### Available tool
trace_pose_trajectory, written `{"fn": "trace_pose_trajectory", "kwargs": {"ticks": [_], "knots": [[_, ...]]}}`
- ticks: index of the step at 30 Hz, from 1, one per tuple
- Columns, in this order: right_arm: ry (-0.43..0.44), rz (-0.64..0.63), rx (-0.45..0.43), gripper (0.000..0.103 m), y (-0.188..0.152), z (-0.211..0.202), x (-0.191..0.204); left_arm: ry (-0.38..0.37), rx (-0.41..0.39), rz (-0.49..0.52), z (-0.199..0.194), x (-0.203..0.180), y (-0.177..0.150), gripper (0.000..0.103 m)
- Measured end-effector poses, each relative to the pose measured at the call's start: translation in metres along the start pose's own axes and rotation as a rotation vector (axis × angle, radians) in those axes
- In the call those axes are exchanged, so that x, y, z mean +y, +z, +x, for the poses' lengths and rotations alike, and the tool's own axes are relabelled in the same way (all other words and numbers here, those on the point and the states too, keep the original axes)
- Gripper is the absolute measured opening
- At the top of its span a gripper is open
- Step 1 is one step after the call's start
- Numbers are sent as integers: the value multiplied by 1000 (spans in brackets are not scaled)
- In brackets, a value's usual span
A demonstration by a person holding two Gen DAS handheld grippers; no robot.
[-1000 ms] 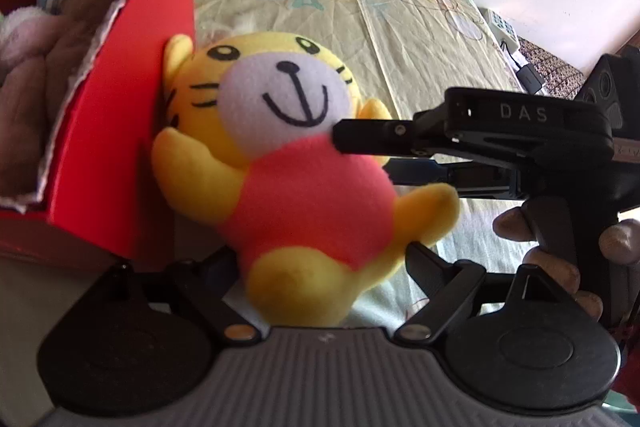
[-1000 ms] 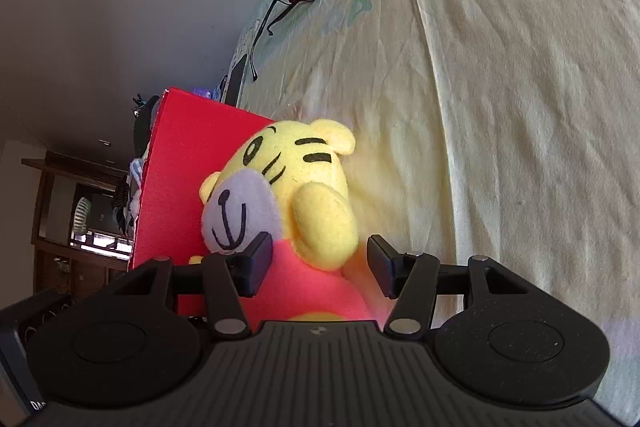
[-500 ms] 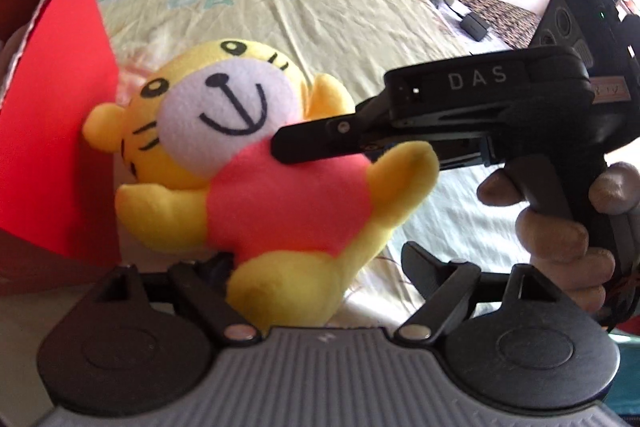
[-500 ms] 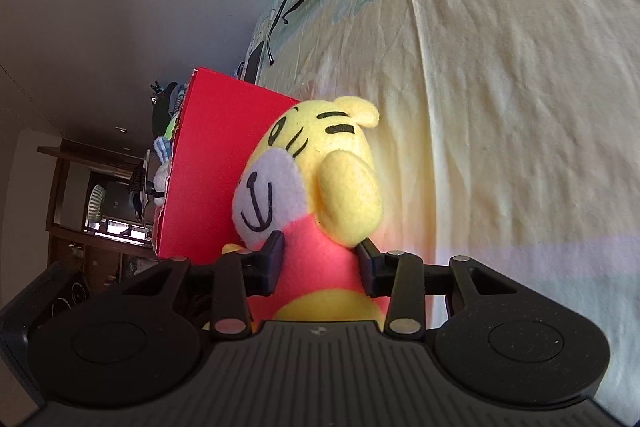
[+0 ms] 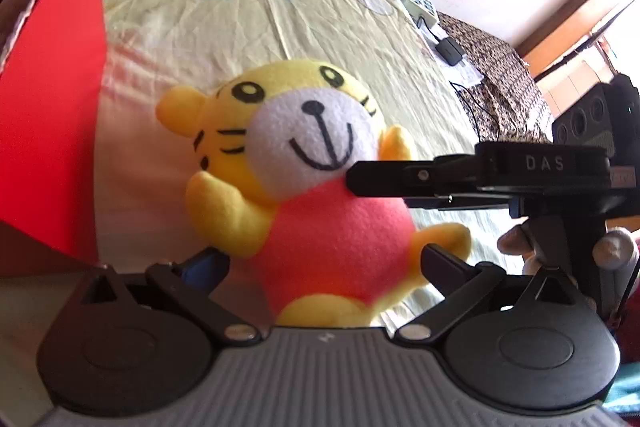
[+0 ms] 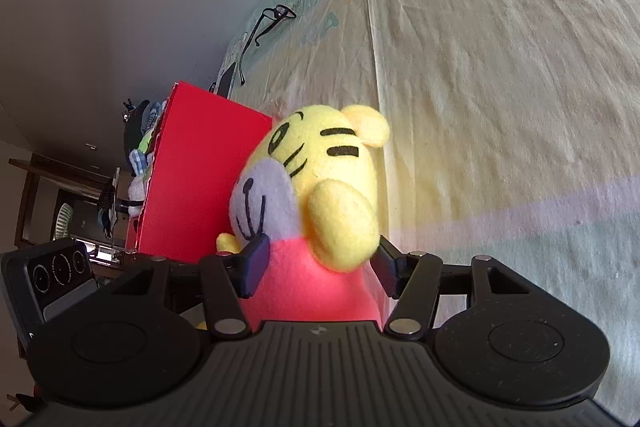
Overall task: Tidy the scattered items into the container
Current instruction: 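Lift the yellow tiger plush with the right gripper, then carry the tiger plush over the red box and lower it inside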
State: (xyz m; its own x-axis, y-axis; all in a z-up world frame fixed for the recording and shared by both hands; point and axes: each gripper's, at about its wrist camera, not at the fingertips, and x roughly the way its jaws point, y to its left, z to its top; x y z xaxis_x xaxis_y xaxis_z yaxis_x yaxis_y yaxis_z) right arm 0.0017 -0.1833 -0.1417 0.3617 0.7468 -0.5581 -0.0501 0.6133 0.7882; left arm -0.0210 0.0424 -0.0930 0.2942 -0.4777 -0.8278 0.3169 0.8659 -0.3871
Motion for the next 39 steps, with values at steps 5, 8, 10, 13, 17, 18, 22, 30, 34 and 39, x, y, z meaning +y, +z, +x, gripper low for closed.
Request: {"fn": "trace_pose_trajectory", "kwargs": {"ticks": [5, 8, 10, 13, 17, 18, 22, 30, 34, 39], "knots": [[-41, 7, 7, 67, 0, 10, -2, -14, 4, -72, 9, 9, 5, 99], [10, 60, 15, 56, -8, 6, -10, -2, -12, -46, 10, 2, 1, 94], [33, 106, 11, 49, -13, 2, -17, -3, -24, -26, 6, 0, 0, 87], [40, 134, -1, 46, -21, -9, -19, 3, -35, 19, 3, -9, -2, 83], [13, 120, -11, 46, -34, -26, -11, -5, -41, 90, 0, -26, -6, 82], [11, 125, -19, 46, -37, -30, -9, -14, -37, 104, -1, -29, -8, 82], [12, 142, -84, 46, -47, -51, 5, -55, -49, 175, -12, -42, -11, 82], [47, 78, -224, 46, -53, -47, 74, -97, -170, 299, -71, -42, -2, 82], [65, -14, -265, 46, -48, -29, 116, -95, -242, 296, -110, -16, 6, 82], [93, -131, -304, 46, -37, 2, 169, -59, -334, 304, -152, 22, 15, 82]]}}
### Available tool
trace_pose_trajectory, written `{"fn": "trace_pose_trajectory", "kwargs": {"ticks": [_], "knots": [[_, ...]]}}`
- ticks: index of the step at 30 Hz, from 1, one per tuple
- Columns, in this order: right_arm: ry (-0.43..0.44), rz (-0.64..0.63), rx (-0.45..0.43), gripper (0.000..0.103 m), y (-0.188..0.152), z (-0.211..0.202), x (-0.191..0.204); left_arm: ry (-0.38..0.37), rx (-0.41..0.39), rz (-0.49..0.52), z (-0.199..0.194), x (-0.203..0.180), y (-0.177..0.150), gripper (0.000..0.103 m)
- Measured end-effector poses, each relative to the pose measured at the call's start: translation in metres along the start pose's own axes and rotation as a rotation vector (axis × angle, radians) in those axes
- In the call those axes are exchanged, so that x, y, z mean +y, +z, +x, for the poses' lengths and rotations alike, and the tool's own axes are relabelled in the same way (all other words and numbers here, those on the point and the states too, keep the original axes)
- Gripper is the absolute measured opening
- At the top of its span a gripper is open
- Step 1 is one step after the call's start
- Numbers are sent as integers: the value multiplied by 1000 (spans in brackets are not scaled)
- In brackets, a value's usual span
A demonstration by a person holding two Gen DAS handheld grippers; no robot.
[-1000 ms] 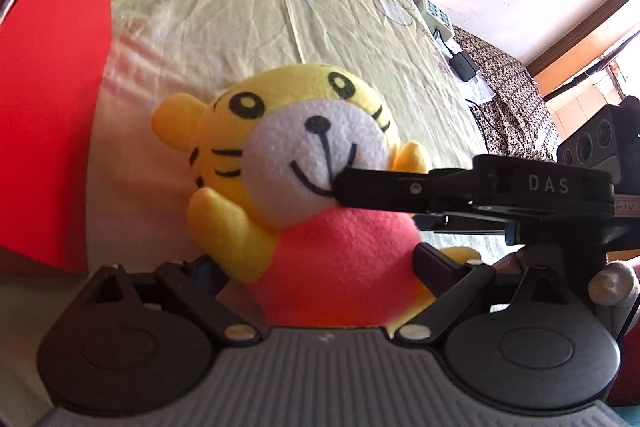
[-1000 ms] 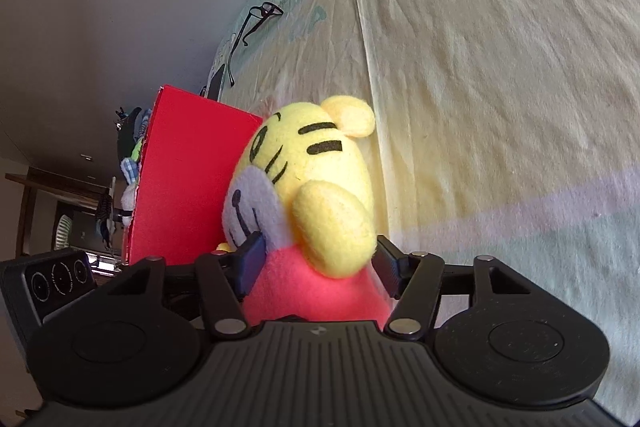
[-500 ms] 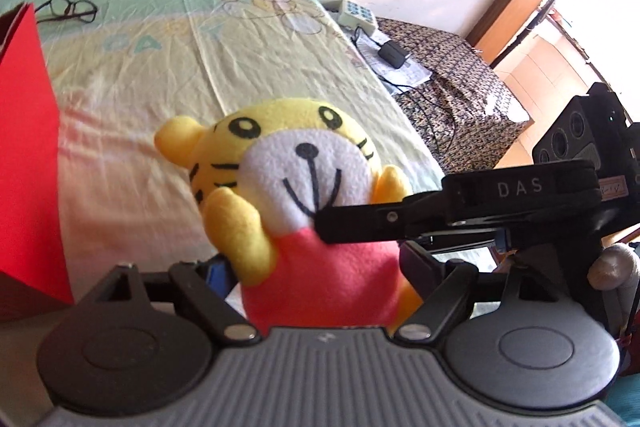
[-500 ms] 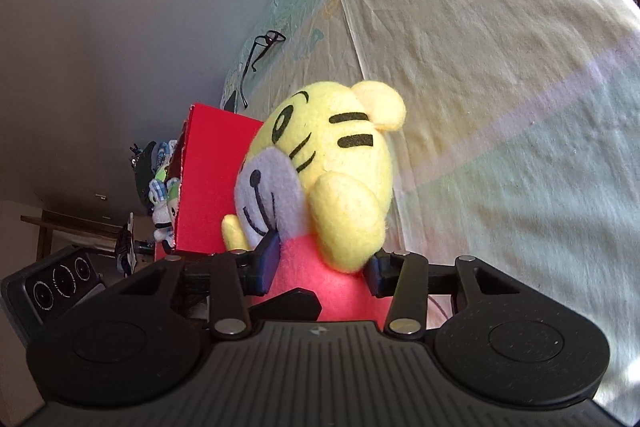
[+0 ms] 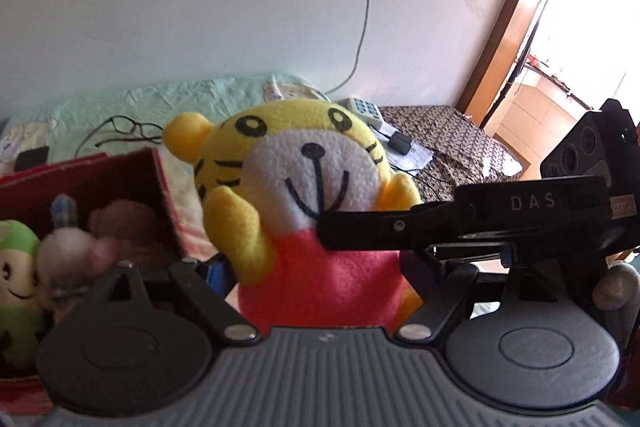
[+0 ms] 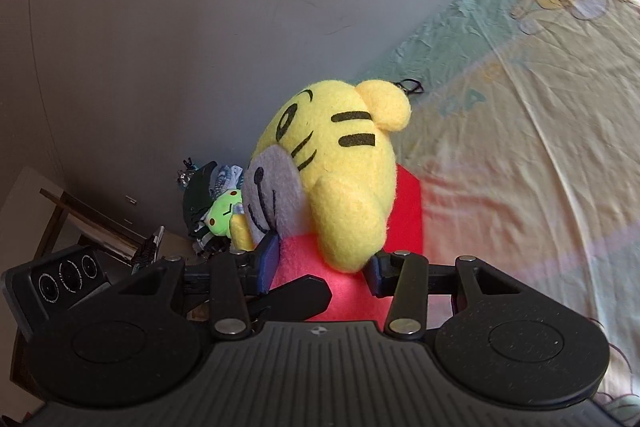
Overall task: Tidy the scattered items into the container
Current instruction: 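Carry the tiger plush over the red box and lower it inside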
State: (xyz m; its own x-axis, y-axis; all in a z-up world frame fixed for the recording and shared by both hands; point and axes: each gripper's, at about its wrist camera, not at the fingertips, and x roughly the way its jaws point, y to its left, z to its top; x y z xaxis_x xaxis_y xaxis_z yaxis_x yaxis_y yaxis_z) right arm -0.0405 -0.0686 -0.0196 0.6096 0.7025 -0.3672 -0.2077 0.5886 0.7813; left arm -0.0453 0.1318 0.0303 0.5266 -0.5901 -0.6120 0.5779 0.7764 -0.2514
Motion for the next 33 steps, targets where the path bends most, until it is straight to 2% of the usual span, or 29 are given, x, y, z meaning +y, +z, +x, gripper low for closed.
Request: {"fn": "trace_pose_trajectory", "kwargs": {"ticks": [4, 7, 14, 19, 28, 33], "knots": [[21, -49, -28, 46, -1, 32, 25, 30, -56, 4, -27, 37, 8, 82], [19, -47, -32, 46, -5, 60, 33, 57, -61, 20, -38, 63, 12, 82], [0, 14, 12, 47, -19, 103, 35, 100, -8, 9, -38, 112, 6, 82], [-44, 52, 52, 47, -25, 124, 33, 94, 36, -20, -27, 140, -3, 82], [-127, -33, 127, 47, -32, 150, 44, 73, 74, -84, -15, 171, -22, 82], [-113, -18, 161, 47, -33, 161, 39, 62, 87, -128, -13, 186, -31, 82]]}}
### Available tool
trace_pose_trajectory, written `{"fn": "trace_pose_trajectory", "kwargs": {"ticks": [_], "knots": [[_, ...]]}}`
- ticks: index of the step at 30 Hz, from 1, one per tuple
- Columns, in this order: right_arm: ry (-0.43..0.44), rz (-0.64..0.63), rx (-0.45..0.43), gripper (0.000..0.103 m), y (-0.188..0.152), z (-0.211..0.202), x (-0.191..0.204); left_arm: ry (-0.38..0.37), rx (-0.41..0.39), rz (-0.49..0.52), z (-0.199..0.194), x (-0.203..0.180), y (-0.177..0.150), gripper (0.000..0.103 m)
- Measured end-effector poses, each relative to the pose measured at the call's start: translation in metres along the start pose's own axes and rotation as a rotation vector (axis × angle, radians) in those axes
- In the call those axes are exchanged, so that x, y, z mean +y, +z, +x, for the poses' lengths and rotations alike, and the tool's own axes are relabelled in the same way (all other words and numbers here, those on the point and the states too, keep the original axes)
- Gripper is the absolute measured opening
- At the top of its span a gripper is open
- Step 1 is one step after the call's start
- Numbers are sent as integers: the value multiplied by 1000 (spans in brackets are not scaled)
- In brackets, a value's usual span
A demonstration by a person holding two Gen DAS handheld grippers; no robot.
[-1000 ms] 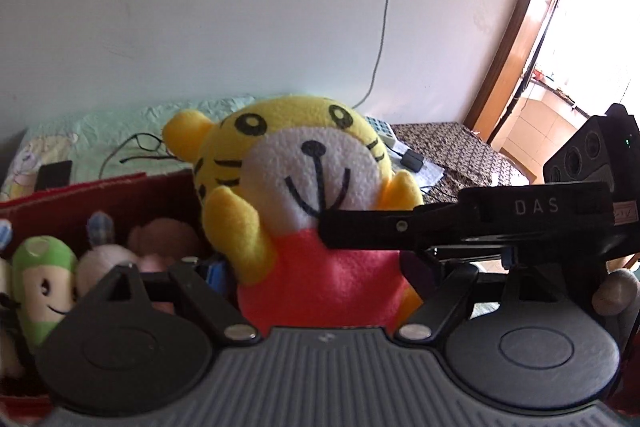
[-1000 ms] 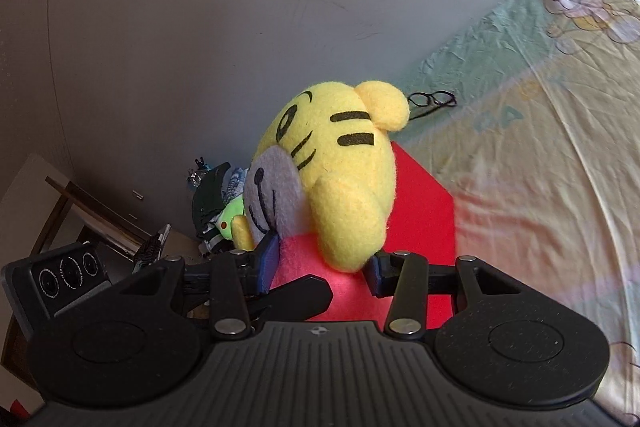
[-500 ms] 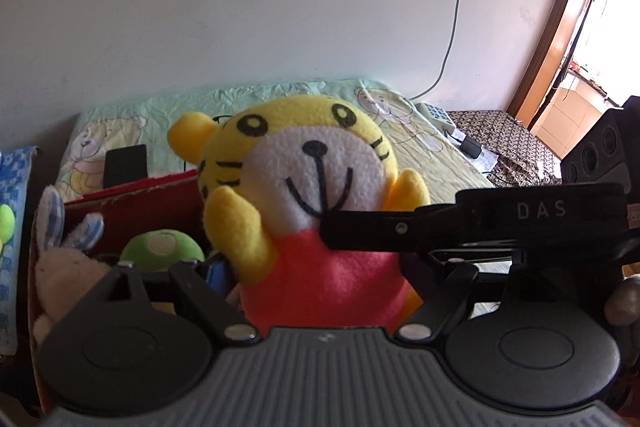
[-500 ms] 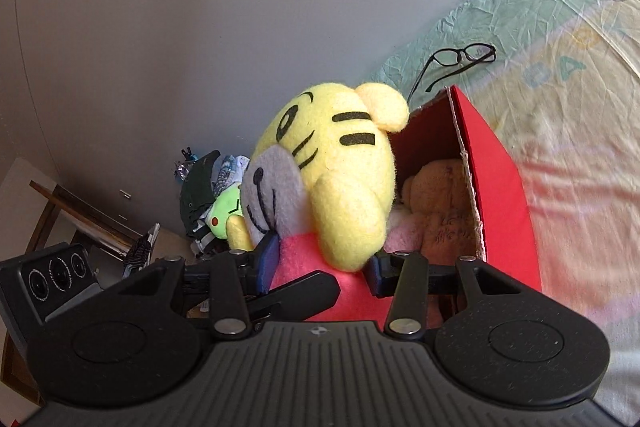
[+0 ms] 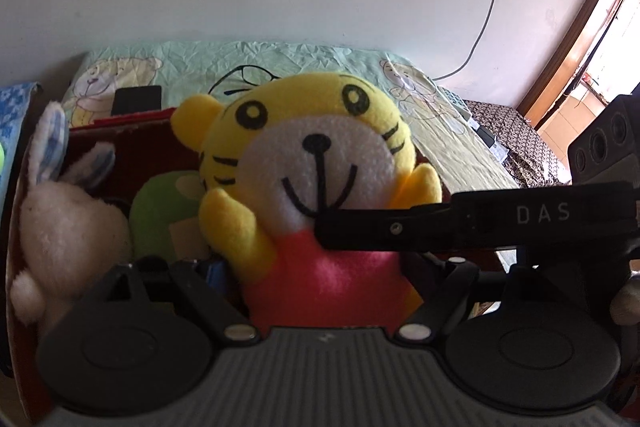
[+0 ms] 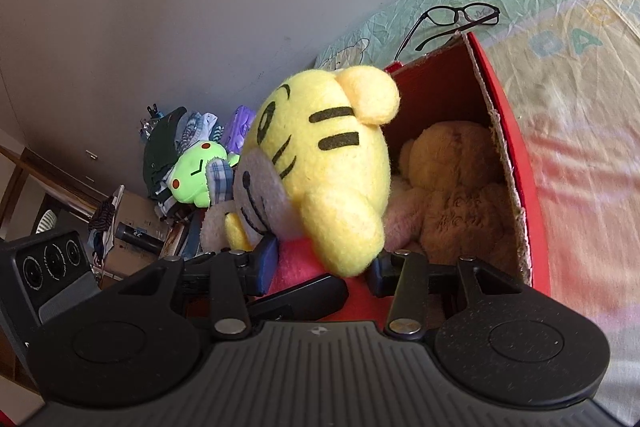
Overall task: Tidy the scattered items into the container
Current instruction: 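Carry the tiger plush over the red box and lower it inside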
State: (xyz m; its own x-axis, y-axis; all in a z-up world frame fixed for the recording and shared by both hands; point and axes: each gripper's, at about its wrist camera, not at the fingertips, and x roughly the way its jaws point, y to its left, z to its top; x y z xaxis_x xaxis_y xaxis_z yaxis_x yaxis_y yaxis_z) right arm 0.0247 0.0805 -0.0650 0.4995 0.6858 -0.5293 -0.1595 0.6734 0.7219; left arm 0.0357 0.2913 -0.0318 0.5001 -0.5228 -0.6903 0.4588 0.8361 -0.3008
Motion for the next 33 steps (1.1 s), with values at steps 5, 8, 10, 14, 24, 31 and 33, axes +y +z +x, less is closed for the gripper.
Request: {"fn": "trace_pose_trajectory", "kwargs": {"ticks": [5, 8, 10, 14, 24, 31, 33], "knots": [[-1, -13, 11, 48, -1, -1, 1, 14, -2, 17, 0, -5, -5, 82], [-13, -23, -11, 58, -1, -11, 5, 20, -1, 34, 0, -8, -5, 83], [-35, -59, -25, 62, -2, -18, 11, 3, 2, 29, -3, -7, -3, 87], [-76, -88, -88, 63, -6, -35, 16, 6, -1, 22, -7, -4, -2, 88], [-100, -59, -263, 29, 19, -52, 13, 51, -124, 24, -50, -5, 5, 87], [-133, -53, -165, 26, 24, -12, 3, 36, -136, 63, -37, -19, 13, 87], [-125, -43, -151, 26, 23, -10, 1, 31, -104, 59, -28, -19, 10, 86]]}}
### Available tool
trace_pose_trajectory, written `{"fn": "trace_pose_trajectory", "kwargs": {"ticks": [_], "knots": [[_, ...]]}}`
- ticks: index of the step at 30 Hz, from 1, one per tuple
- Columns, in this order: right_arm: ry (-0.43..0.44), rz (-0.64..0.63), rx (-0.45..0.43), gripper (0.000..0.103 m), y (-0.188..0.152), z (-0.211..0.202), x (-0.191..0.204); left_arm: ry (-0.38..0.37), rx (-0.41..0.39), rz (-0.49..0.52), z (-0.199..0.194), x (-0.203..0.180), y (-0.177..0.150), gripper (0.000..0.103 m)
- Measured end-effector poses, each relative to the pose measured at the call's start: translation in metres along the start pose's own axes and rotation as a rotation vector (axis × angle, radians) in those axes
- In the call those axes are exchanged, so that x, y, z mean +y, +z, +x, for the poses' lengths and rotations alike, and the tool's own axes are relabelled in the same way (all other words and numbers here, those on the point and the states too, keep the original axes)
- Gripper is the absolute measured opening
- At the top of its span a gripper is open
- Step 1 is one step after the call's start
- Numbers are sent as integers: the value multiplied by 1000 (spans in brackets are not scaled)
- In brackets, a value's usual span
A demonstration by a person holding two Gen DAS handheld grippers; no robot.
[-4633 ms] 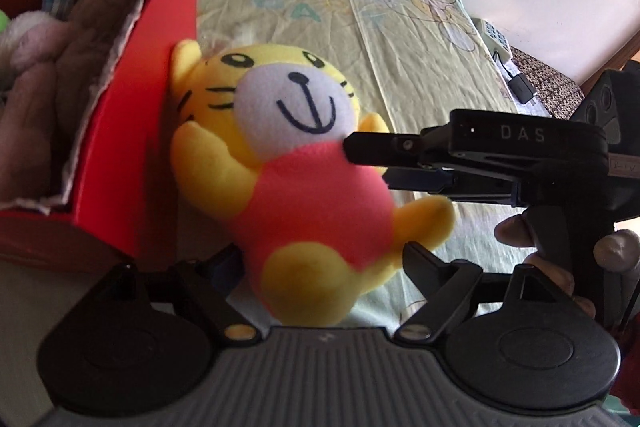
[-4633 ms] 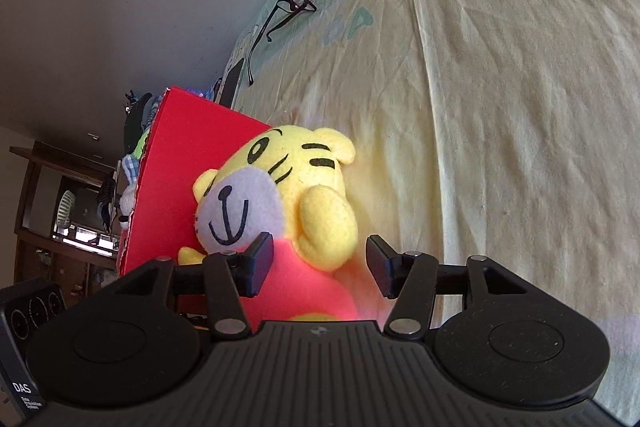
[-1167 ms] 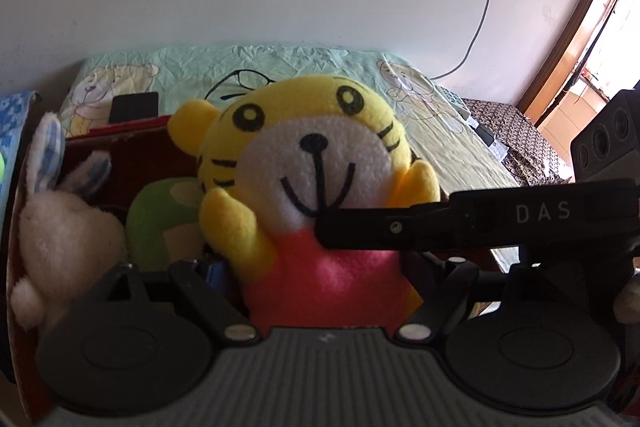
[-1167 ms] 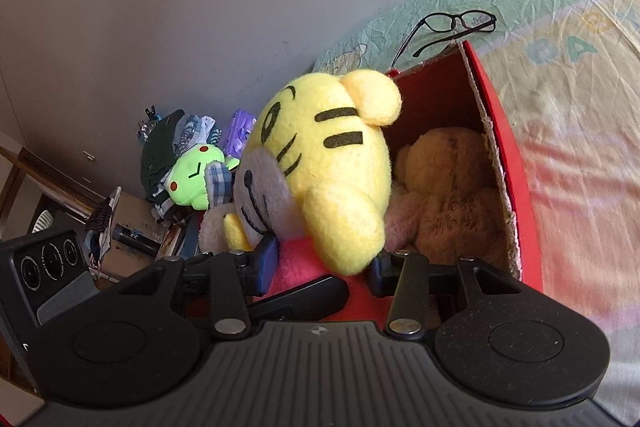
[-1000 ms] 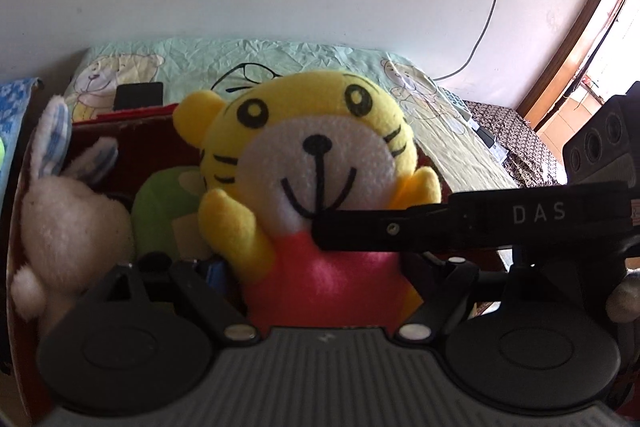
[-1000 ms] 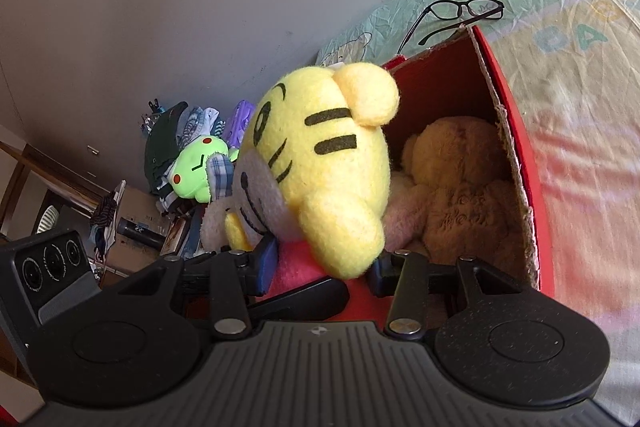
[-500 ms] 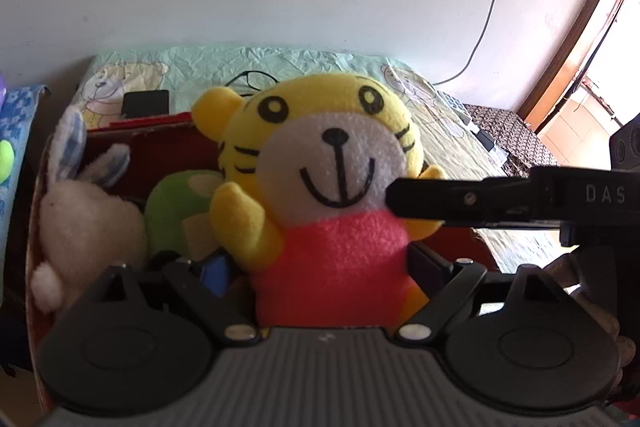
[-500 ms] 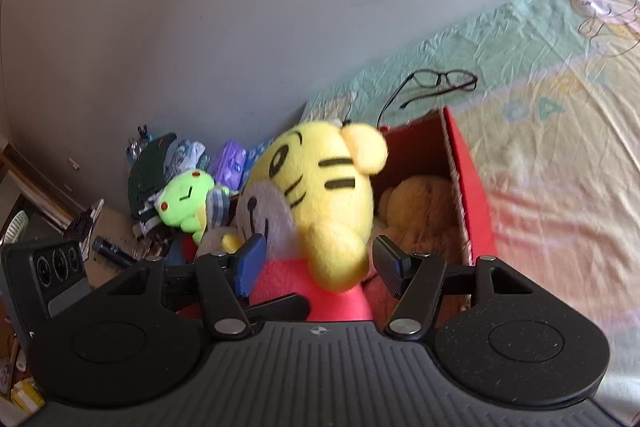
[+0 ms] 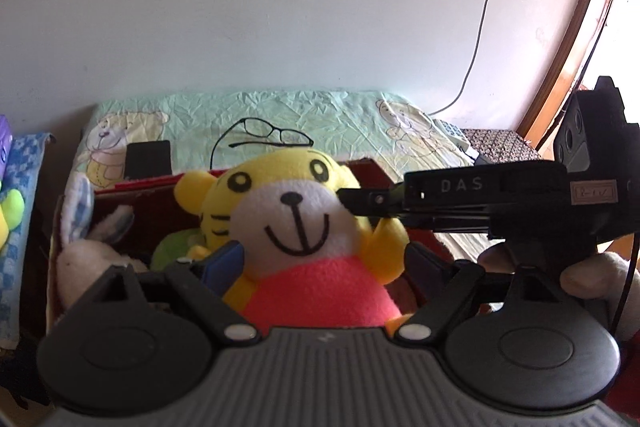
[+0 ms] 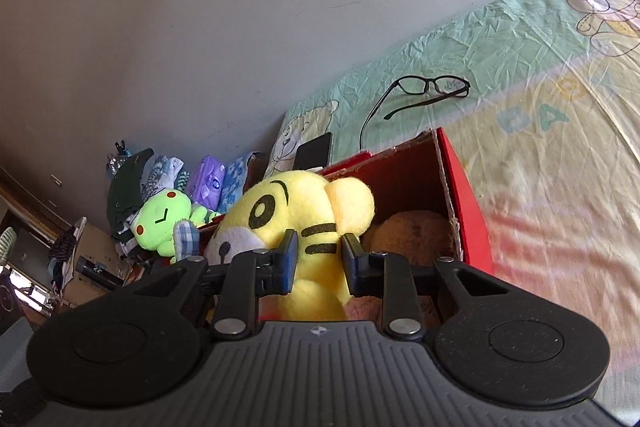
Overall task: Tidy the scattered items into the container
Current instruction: 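Carry the tiger plush over the red box and lower it inside, then open the right gripper to release the tiger plush in the box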
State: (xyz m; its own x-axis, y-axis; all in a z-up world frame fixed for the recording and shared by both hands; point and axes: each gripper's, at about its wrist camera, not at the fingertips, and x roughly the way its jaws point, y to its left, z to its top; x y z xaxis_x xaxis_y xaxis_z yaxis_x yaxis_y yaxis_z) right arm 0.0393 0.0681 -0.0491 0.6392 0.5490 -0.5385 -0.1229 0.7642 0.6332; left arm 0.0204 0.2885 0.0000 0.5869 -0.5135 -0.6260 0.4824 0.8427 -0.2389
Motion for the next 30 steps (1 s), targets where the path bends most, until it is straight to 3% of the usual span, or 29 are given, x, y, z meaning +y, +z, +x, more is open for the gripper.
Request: {"fn": "trace_pose_trajectory", "kwargs": {"ticks": [5, 11, 15, 20, 27, 30], "knots": [[-41, -89, 17, 21, -4, 13, 3, -2, 23, 26, 8, -3, -10, 87], [-79, -134, -8, 23, -6, 7, 7, -2, 29, 35, 12, -8, -8, 88], [-92, -150, -53, 35, 2, -11, 10, 1, 33, 42, 11, -8, -7, 88], [-103, -149, -84, 36, 5, -36, 14, -17, 12, -27, -3, 1, 3, 88], [-186, -154, -79, 37, -12, -45, 17, 38, 8, -101, -13, 2, 12, 88], [-227, -157, -86, 37, -15, -49, 16, 117, 37, -111, -12, 0, 13, 88]]}}
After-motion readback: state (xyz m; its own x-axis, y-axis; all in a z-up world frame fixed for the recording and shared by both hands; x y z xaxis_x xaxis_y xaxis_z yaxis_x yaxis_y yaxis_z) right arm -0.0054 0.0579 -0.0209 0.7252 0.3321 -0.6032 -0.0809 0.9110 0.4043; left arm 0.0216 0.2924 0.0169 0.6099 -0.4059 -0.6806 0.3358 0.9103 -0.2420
